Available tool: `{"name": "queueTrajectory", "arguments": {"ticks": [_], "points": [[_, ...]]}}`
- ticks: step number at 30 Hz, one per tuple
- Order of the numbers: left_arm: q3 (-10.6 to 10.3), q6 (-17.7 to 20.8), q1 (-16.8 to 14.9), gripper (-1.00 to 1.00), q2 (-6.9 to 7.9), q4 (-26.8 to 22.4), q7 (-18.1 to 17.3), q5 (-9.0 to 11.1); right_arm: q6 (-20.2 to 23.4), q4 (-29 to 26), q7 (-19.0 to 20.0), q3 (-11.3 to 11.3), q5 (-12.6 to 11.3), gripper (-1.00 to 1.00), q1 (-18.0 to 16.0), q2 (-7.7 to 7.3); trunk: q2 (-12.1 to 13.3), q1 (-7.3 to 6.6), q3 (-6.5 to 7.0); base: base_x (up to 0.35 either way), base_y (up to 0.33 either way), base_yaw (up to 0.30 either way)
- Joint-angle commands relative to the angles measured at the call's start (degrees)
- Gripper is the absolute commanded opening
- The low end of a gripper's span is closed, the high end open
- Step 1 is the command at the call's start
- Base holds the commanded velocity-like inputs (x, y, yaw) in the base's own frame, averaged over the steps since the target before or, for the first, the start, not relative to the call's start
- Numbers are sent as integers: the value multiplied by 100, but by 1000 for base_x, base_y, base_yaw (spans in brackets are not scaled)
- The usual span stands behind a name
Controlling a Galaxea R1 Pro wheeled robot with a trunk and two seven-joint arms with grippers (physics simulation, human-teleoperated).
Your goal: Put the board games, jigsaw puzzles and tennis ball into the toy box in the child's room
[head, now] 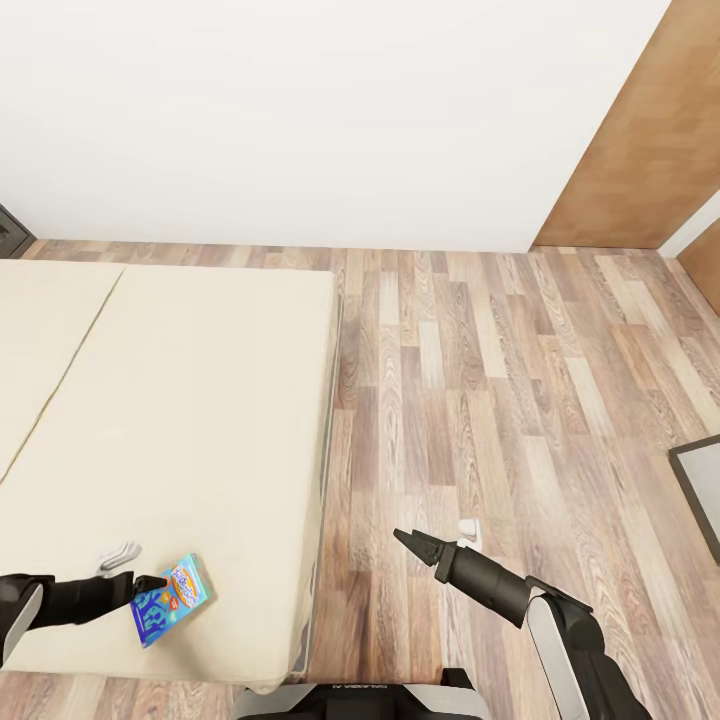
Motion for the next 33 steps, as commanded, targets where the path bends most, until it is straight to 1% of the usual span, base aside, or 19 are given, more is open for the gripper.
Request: {"name": "queueTrajectory", "arguments": {"ticks": [1, 9, 22, 33], "points": [[25, 44, -3, 100, -2, 24, -21, -11, 37, -3, 12, -11, -19, 100, -2, 6, -3, 1, -3, 0, 0, 0], [25, 42, -3, 100, 3, 65, -20, -8, 37, -11, 12, -11, -26, 100, -2, 7, -3, 1, -16, 0, 0, 0], [25, 42, -3, 100, 4, 70, -24, -14, 37, -12, 12, -11, -27, 100, -2, 7, -3, 1, -115, 0, 0, 0], [29, 22, -3, 100, 0, 70, -34, -24, 37, -12, 12, -11, -27, 100, -2, 7, -3, 1, -129, 0, 0, 0]]}}
